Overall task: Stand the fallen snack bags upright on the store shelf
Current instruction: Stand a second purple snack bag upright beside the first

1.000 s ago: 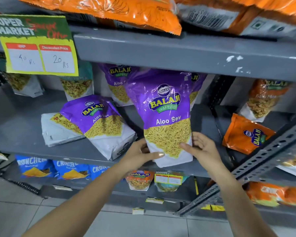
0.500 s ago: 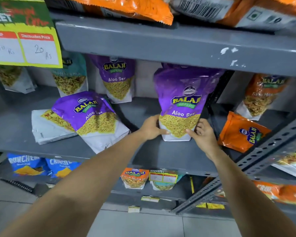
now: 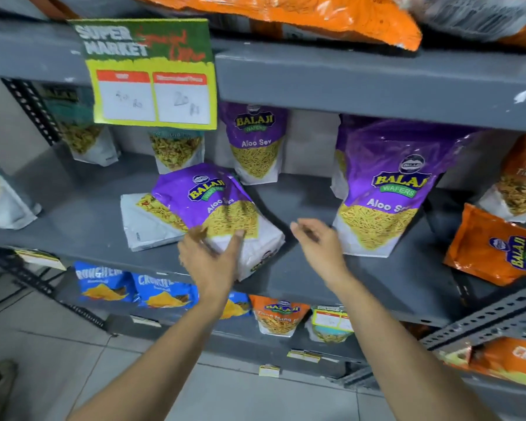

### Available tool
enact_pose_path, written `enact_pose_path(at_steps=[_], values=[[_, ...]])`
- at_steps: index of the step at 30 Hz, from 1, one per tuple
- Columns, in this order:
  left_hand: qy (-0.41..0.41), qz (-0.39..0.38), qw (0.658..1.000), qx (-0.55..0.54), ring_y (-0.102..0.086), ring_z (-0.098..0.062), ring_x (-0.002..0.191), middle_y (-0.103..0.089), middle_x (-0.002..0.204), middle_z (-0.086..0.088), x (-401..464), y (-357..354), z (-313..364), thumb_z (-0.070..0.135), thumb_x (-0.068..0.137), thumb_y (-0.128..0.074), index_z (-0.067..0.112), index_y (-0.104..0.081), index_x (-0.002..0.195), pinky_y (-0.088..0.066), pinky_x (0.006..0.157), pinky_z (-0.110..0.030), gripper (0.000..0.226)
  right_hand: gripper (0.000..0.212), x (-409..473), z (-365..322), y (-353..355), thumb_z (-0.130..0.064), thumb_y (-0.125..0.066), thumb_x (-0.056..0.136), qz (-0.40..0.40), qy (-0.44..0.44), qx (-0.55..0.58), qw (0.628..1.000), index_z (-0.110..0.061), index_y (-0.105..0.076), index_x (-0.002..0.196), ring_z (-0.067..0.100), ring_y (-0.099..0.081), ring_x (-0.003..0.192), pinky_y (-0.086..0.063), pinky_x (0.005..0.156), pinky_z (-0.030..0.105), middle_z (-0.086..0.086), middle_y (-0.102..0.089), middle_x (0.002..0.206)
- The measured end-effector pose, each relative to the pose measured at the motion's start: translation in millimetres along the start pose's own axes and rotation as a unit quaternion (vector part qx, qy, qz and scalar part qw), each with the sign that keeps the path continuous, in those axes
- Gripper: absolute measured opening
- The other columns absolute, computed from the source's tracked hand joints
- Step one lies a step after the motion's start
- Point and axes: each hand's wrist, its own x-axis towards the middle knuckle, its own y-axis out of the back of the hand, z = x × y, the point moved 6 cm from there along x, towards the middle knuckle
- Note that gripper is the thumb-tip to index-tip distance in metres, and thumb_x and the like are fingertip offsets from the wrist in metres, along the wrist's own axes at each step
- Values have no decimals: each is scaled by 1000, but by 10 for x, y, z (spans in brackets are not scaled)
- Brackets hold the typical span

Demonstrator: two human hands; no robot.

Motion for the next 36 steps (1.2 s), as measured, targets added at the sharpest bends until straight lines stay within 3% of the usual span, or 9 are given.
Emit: enact_pose_path(at_steps=[2,6,9,12,16,23,28,32,36], values=[[120,-2,990,-74,-52,-28,107,-41,109,-1,21,5,-197,42,65,-87,16,-45,111,-47,96,-42,67,52,172,12,-380,-50,-63,87,-93,-96,-16,991,1,-65,100,17,-56,86,-47,83,35,8,-62,89],[303,-84,929,-193,-46,-22,80,-44,86,-6,1,-139,-407,47,64,-86,13,-44,87,-37,70,-33,58,62,302,-10,-613,-63,-66,76,-207,-164,-32,964,-8,-68,105,15,-55,89,-48,91,33,-1,-58,91],[274,-181,922,-207,-50,-29,74,-47,76,-16,68,-91,-420,40,66,-87,5,-47,71,-40,72,-39,53,59,225,-49,-575,-55,-74,75,-185,-153,-10,971,-12,-64,115,7,-59,98,-46,95,28,-11,-64,106],[218,-238,922,-212,-73,-36,92,-76,97,-18,65,47,-342,33,65,-88,-2,-69,92,-59,81,-50,48,23,-16,-54,-483,-33,-78,79,-170,-106,77,977,-21,-70,97,3,-71,90,-49,74,11,-7,-77,104],[135,-299,924,-195,-74,-19,88,-79,98,-5,44,203,-294,30,58,-87,16,-75,97,-58,65,-29,44,35,-427,19,-350,-6,-74,81,-143,-62,184,971,-11,-65,115,12,-74,95,-56,76,20,-3,-79,103],[76,-378,903,-187,-73,-16,97,-78,106,-1,109,127,-111,16,62,-86,20,-73,105,-59,76,-26,46,36,-644,-49,-160,-11,-78,77,-91,1,185,979,-22,-68,110,13,-71,105,-55,87,24,-3,-77,110],[22,-463,877,-127,-72,-17,99,-77,105,-2,467,-357,225,-7,64,-83,7,-68,111,-57,88,-28,51,47,-455,-148,44,-2,-80,75,-1,51,175,983,-32,-62,107,9,-70,105,-53,85,17,-13,-75,108],[-16,-522,851,-57,-71,-2,88,-75,99,2,669,-796,419,-12,66,-80,13,-69,105,-55,81,-18,48,57,-258,-89,106,-3,-81,73,67,64,152,984,-41,-57,106,8,-68,108,-53,88,18,-20,-71,109],[-11,-497,867,-29,-67,-14,87,-67,110,-19,678,-1011,357,-17,71,-73,-5,-60,118,-53,91,-33,50,52,-202,101,82,-3,-79,75,113,56,113,986,-41,-55,101,27,-65,113,-52,97,39,-1,-67,112]])
